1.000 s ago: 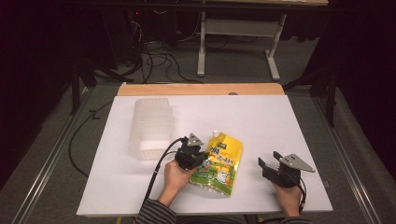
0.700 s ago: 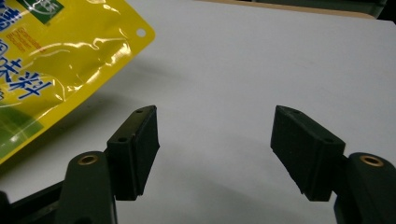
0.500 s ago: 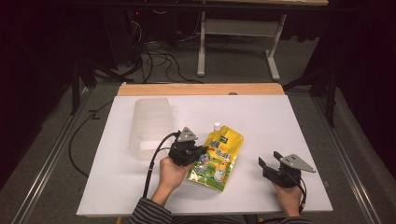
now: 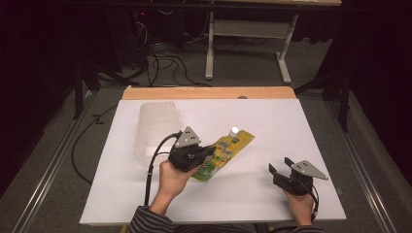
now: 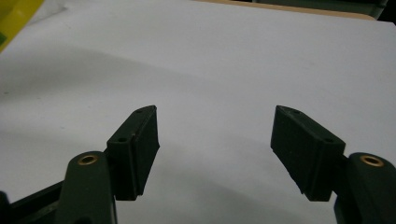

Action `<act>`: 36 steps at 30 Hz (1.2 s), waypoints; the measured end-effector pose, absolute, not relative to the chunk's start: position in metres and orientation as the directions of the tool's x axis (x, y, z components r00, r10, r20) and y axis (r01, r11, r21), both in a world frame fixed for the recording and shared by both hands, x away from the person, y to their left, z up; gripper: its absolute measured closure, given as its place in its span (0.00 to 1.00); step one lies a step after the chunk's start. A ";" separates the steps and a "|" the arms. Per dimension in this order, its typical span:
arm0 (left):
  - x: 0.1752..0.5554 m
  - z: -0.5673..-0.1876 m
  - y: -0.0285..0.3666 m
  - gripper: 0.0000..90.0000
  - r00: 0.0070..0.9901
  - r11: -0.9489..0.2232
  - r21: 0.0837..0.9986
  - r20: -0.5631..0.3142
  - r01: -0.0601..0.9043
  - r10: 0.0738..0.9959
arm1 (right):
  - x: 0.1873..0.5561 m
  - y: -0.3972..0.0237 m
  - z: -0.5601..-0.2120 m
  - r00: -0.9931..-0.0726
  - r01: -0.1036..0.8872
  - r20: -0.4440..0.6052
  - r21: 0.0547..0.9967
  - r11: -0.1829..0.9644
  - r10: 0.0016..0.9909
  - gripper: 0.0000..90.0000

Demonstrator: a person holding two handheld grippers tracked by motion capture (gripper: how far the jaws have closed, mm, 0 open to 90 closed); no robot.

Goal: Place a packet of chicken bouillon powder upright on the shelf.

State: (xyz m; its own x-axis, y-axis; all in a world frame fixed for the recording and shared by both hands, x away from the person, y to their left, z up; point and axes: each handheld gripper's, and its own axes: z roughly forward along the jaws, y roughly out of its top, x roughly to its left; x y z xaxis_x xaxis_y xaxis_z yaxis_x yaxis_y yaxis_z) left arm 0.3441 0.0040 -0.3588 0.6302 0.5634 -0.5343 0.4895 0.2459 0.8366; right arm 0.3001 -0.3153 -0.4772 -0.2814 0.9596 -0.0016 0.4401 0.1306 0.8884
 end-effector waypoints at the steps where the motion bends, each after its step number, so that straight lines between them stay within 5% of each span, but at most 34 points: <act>1: 0.344 -0.359 0.004 1.00 0.630 0.246 0.837 -0.534 0.489 0.563 | 0.300 -0.315 -0.477 -0.281 0.440 -0.002 0.888 0.131 0.960 0.36; 36: 0.368 -0.316 0.073 1.00 0.604 0.381 0.846 -0.534 0.374 0.592 | 0.300 -0.315 -0.477 -0.274 0.440 -0.004 0.888 0.129 0.962 0.36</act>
State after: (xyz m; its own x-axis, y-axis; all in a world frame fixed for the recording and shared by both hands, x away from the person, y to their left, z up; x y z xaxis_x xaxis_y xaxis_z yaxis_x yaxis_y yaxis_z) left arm 0.3681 0.0726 -0.3160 0.6037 0.5923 -0.5336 0.3739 0.3807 0.8457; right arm 0.3000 -0.3151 -0.4771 -0.2745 0.9616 -0.0039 0.4403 0.1293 0.8885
